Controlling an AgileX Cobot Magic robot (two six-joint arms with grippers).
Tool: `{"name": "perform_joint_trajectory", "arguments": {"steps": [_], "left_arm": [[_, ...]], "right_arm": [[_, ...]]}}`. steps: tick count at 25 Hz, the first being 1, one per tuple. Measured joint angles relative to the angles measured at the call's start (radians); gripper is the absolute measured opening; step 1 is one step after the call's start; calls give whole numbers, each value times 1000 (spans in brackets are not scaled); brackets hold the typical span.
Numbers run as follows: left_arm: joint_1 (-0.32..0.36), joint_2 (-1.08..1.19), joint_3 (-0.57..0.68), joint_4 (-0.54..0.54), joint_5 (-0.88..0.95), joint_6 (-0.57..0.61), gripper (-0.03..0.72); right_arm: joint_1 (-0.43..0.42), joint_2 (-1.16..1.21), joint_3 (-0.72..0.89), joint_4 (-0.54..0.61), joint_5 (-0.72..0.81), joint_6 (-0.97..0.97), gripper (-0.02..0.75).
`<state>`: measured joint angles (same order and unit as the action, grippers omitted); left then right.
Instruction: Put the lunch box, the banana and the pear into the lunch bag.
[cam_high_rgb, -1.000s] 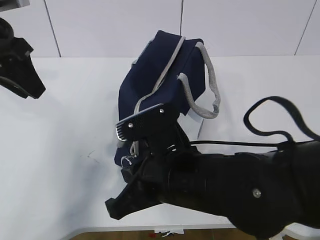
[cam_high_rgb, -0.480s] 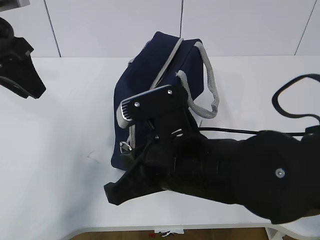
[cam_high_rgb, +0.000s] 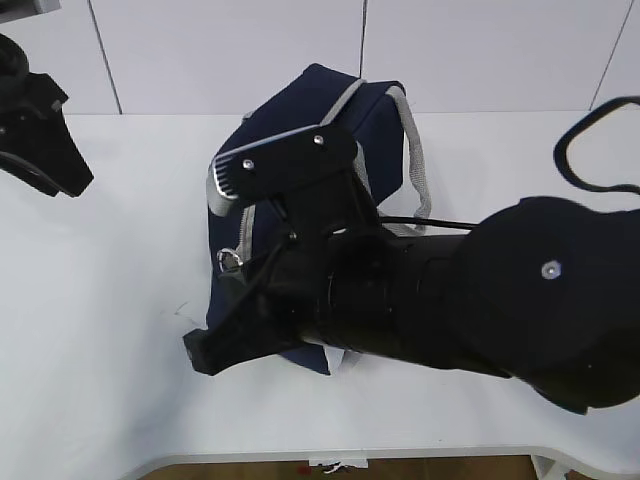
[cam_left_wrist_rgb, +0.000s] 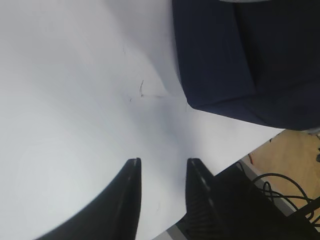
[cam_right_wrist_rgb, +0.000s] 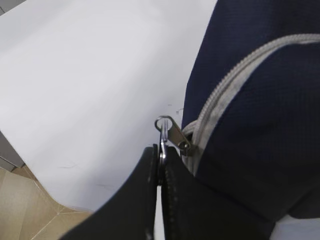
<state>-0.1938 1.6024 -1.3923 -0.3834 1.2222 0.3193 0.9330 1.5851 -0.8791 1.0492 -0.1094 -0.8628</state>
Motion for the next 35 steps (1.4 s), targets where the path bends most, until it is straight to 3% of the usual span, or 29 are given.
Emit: {"name": "perform_joint_trajectory", "arguments": {"steps": [12,20,35], "left_arm": [[0,0,0,0,0,0,234],[-2,0,0,-14,0,2,234],[-3,0,0,-137,0,171,237]], "right_arm": [[0,-64,-25,395,-31,-398,-9],[0,-66,-86,727,-88,-750,-9],[0,-66,-151,786,-174,-883,-9]]}}
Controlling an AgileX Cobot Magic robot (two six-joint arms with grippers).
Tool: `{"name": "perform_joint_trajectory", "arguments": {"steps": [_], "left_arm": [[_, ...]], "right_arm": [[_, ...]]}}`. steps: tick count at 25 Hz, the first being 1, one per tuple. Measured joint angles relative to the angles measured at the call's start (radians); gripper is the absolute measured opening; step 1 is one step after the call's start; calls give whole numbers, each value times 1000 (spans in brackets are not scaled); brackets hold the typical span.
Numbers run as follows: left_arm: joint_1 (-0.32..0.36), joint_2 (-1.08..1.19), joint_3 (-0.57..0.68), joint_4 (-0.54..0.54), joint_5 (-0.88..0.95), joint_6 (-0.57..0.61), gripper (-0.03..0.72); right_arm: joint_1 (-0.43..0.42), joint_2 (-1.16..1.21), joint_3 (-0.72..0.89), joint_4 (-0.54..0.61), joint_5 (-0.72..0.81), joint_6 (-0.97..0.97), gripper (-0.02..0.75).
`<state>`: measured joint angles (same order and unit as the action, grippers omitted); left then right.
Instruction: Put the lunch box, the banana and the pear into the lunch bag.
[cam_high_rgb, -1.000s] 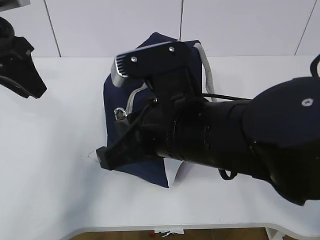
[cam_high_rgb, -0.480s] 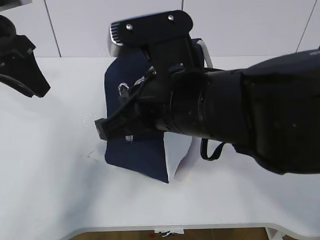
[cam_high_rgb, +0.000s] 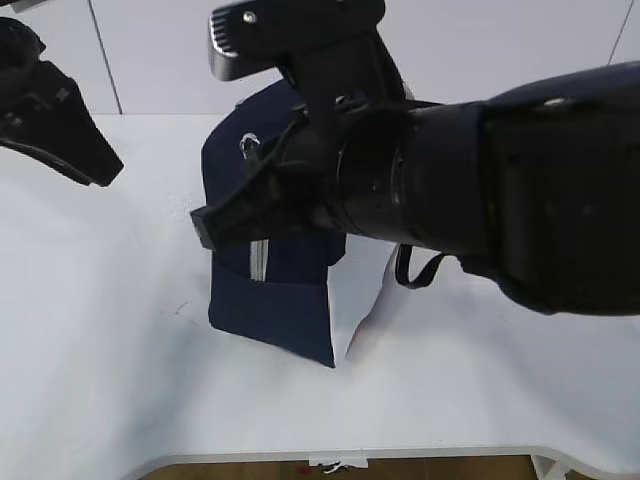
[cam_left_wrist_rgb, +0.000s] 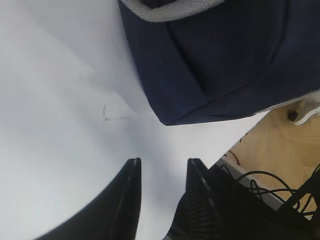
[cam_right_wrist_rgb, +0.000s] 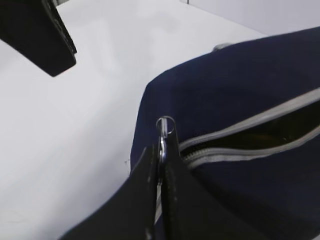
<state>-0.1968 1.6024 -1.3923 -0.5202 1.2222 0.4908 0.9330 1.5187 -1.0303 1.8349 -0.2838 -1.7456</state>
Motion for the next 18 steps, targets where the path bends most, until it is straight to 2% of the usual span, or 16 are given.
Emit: {"name": "perform_joint_trajectory", "arguments": {"steps": [11,18], "left_arm": [[-18,29,0,-40,0,97,242],[-101,33,0,-72,-58,177,334]], "right_arm": [[0,0,-64,7,-70,-77,-9],[0,0,-91,7,-96,-100,-9]]}}
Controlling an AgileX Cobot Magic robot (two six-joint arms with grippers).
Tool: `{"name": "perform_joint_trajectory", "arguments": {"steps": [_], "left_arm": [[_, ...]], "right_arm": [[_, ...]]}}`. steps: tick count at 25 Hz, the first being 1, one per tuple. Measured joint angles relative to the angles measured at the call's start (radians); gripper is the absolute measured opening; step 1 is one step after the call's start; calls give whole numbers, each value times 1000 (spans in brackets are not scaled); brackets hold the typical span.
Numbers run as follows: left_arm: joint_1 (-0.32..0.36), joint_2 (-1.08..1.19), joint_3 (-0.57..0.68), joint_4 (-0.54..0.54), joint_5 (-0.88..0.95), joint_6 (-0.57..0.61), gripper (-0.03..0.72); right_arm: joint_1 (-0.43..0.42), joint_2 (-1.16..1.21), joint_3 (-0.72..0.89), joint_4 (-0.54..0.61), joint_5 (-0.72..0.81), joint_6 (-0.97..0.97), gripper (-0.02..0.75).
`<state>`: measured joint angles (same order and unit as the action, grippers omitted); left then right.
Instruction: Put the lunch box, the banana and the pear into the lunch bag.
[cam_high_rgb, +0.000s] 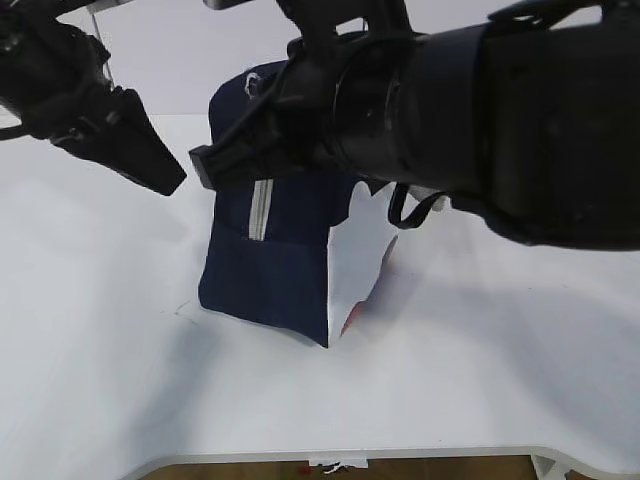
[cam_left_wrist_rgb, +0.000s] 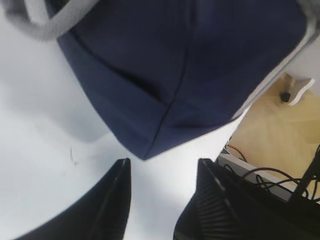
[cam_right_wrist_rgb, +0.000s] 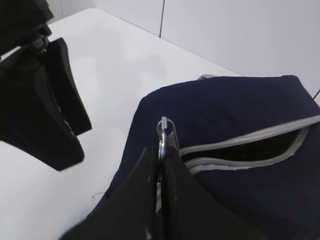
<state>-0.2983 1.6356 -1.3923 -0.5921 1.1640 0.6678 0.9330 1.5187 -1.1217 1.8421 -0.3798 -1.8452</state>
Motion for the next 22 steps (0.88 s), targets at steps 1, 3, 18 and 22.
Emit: {"name": "perform_joint_trajectory", "arguments": {"steps": [1,3,18,22], "left_arm": [[-8,0,0,-4,-10,8,339],[-19,0,0,-18,-30,26,345],[-21,49,0,-155,-80,113,349],[-21,65,0,-202,-80,159,349]], "right_arm": [[0,0,-5,0,-2,0,-9],[0,0,-4,0,-7,0,-9],[0,0,-5,-8,-43,114,-9],[0,0,-22,-8,-51,120,-9]]}}
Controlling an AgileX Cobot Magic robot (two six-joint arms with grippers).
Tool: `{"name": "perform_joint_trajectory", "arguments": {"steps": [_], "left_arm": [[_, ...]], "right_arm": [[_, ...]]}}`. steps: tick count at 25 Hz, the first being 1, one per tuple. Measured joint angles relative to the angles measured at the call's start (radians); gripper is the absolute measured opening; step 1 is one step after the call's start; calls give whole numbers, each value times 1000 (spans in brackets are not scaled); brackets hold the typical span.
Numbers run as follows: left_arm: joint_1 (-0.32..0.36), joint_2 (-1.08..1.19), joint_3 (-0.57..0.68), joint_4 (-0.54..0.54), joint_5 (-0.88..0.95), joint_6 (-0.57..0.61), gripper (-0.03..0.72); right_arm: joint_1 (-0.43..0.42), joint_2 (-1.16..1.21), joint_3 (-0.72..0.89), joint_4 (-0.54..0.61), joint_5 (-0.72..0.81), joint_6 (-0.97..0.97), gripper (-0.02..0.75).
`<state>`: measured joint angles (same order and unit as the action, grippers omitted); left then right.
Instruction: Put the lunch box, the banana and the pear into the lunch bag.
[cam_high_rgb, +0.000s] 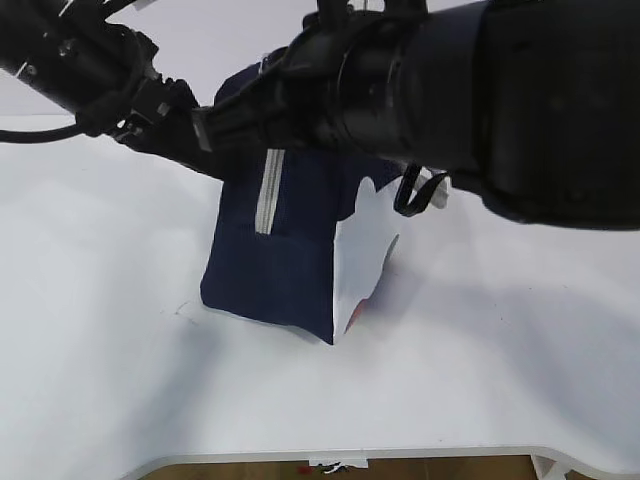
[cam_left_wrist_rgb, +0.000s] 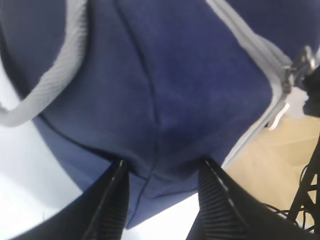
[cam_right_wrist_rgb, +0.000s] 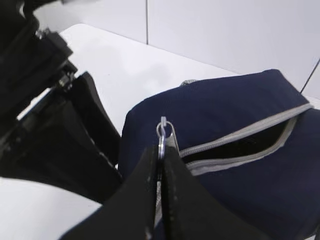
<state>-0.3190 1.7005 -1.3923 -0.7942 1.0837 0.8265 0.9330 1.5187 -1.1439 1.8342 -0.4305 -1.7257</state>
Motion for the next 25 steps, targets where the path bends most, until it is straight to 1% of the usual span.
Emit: {"name": "perform_joint_trajectory", "arguments": {"steps": [1,3,8,9,10,12,18,23,25], "left_arm": [[-2,4,0,-5,0,10,347],[-5,14,0,-12,0,19,313],[-10,21,0,-14,0,32,69],[-10,21,0,-12,5,34,29],[-10,21,0,-8,11,36,8],[-10,21,0,9,28,38,-6],[3,21,-6,104,75,40,-8],[28,19,-6,145,109,41,-9],[41,16,-7,151,115,41,-9]], "right_arm": [[0,0,-7,0,-5,0,-9],[0,0,-16,0,-9,2,-9],[0,0,-18,0,-13,2,-9],[0,0,-18,0,-13,2,-9],[0,0,-18,0,-13,2,-9],[0,0,-18,0,-13,2,-9],[0,0,-19,-3,-9,4,-9],[0,4,-31,-14,-4,4,-9],[2,6,-33,-34,-13,4,-9]]}}
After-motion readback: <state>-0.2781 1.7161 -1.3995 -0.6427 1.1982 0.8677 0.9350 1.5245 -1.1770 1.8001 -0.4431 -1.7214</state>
